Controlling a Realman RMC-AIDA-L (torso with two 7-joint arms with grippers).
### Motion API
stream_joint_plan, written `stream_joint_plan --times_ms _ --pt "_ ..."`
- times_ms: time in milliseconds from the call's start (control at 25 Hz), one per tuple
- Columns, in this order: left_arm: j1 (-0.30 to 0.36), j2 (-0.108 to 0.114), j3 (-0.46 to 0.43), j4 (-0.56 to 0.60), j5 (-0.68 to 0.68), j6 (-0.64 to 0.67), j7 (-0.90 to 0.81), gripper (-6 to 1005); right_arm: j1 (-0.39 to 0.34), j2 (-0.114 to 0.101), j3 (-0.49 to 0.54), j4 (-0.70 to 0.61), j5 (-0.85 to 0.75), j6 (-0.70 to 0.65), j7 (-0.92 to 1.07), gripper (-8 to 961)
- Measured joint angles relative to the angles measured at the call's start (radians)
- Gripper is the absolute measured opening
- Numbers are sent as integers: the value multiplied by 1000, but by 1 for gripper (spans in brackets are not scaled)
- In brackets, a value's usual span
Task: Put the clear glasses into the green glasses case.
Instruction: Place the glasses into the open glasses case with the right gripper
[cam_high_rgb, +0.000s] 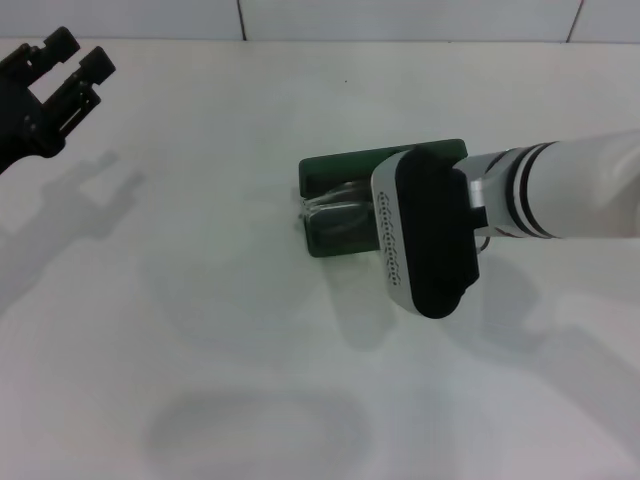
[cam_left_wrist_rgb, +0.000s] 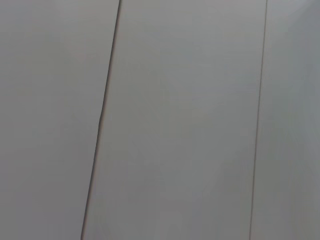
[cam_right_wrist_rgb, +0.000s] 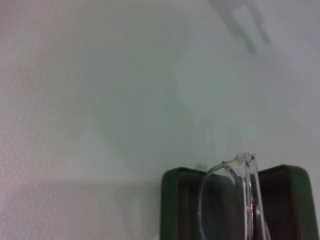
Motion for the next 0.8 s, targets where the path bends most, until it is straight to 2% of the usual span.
stream_joint_plan --times_ms 440,680,800 --pt "-1 1 0 -1 0 -10 1 514 0 0 -42 -33 -113 -11 139 101" --pt "-2 0 0 -4 0 -14 1 514 -20 0 -38 -64 -109 -14 140 288" --pt "-3 0 0 -4 0 -14 1 514 -21 0 -42 -59 -109 -15 141 326"
